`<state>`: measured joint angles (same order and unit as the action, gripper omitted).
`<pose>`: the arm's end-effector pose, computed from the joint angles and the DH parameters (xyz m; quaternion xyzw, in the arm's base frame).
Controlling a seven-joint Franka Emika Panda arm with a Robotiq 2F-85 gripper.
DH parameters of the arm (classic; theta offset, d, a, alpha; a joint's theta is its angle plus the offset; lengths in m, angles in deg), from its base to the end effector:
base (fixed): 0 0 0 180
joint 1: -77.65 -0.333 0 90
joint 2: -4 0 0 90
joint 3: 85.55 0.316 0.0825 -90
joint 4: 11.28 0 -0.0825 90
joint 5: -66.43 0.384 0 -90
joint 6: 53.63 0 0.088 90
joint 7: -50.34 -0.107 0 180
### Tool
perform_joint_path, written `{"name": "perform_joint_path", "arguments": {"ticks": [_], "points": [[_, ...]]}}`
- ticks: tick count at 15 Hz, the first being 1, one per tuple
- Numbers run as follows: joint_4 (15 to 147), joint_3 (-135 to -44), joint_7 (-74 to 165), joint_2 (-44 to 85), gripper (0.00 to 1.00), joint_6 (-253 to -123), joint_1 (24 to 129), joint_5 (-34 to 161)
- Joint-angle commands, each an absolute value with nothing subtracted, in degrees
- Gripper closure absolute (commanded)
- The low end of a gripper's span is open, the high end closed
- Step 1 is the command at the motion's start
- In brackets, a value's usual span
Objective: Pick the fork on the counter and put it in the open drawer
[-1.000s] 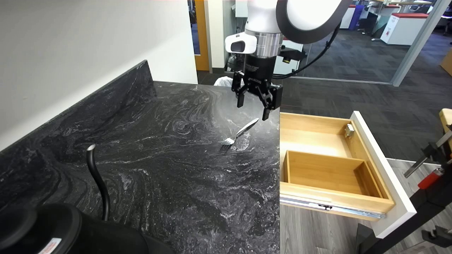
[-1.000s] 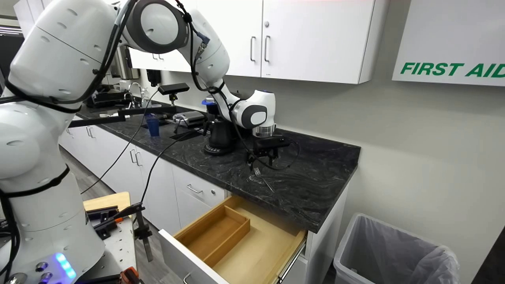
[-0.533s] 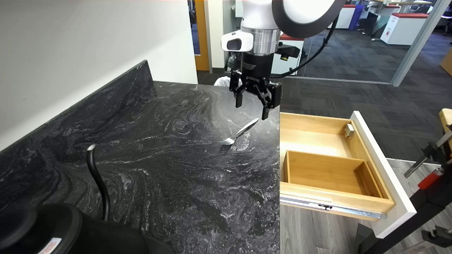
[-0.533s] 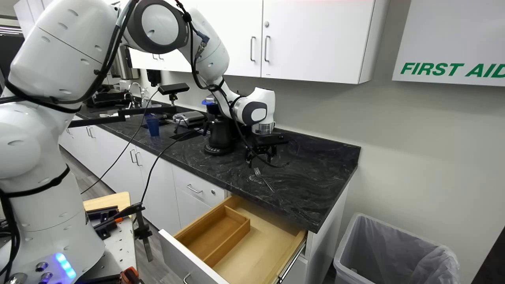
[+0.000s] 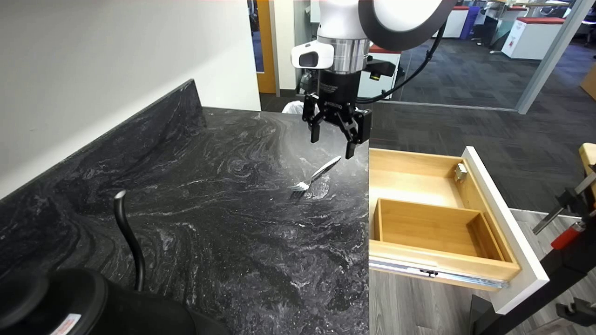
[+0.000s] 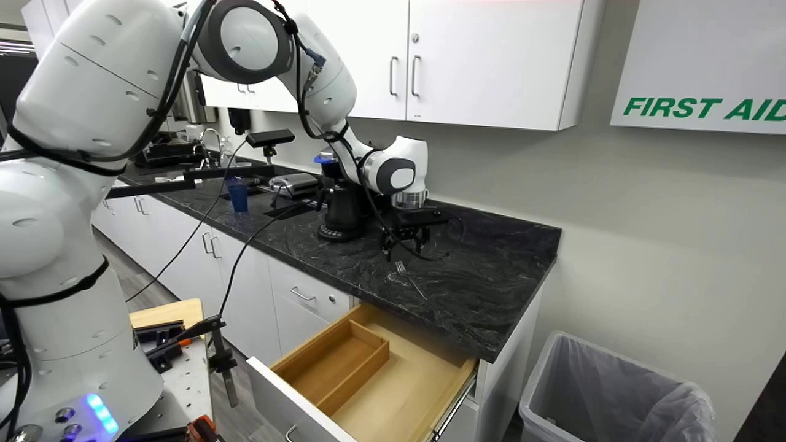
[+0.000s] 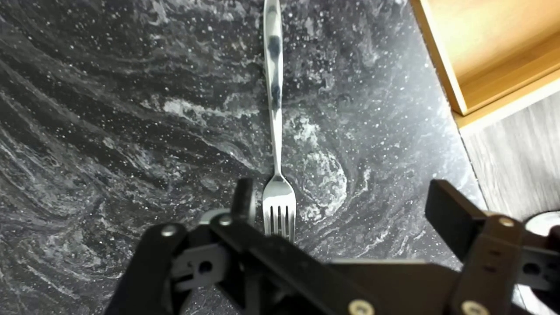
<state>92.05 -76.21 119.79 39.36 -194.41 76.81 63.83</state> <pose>0.6493 0.1086 0.2099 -0.7666 -0.6409 -0.0355 0.0166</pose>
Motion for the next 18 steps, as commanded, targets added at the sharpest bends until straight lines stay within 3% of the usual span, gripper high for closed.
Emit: {"name": "perform_joint_path", "arguments": {"ticks": [1,8,18], "points": [[91.94,-75.62,119.41,39.45,0.0,-194.29,77.33,63.28],[89.48,-76.0,118.16,42.27,0.0,-194.34,75.55,62.11],[70.05,-81.46,110.06,56.4,0.0,-194.86,67.87,52.11]]}}
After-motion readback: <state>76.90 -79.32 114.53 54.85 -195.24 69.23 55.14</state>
